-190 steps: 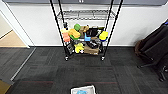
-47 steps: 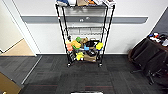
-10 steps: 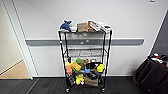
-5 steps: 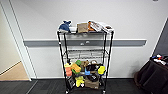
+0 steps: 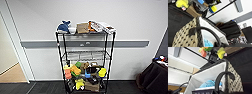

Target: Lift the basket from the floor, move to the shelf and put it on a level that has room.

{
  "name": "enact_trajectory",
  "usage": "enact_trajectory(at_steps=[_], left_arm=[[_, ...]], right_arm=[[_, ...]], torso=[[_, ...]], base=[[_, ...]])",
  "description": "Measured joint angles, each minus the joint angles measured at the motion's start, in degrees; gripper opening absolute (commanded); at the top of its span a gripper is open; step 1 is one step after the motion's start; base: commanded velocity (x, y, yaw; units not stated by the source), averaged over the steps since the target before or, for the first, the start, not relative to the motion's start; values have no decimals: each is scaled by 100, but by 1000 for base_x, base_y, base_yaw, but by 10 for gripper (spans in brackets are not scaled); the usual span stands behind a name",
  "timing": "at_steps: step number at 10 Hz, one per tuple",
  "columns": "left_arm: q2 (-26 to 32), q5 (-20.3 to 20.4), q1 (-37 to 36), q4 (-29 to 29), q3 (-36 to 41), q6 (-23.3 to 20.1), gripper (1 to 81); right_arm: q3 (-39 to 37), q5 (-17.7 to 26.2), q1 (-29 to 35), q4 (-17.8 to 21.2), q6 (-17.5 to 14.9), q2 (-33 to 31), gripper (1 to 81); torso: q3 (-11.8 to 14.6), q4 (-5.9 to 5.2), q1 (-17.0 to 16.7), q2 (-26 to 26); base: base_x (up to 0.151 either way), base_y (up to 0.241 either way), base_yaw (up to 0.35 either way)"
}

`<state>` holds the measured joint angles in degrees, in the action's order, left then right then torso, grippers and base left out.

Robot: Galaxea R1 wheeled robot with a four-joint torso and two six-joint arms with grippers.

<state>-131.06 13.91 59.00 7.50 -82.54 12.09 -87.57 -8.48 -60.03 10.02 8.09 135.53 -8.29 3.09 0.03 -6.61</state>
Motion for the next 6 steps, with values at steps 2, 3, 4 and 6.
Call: enact_trajectory(at_steps=[2, 3, 4, 6], left_arm=[[-2, -2, 1, -1, 5, 2, 10], [-2, 0, 1, -1, 5, 2, 10], [-2, 0, 4, -1, 5, 0, 10], [-2, 6, 26, -11, 5, 0, 10]], right_arm=[[2, -2, -2, 0, 2, -1, 10], [2, -5, 0, 0, 2, -4, 10], [5, -6, 0, 0, 2, -4, 10], [13, -6, 2, 0, 6, -6, 10]], torso=[[0, 0, -3, 0], [0, 0, -3, 0], [0, 0, -2, 0], [0, 0, -2, 0]], base=[[132, 0, 0], [132, 0, 0], [132, 0, 0], [128, 0, 0]])
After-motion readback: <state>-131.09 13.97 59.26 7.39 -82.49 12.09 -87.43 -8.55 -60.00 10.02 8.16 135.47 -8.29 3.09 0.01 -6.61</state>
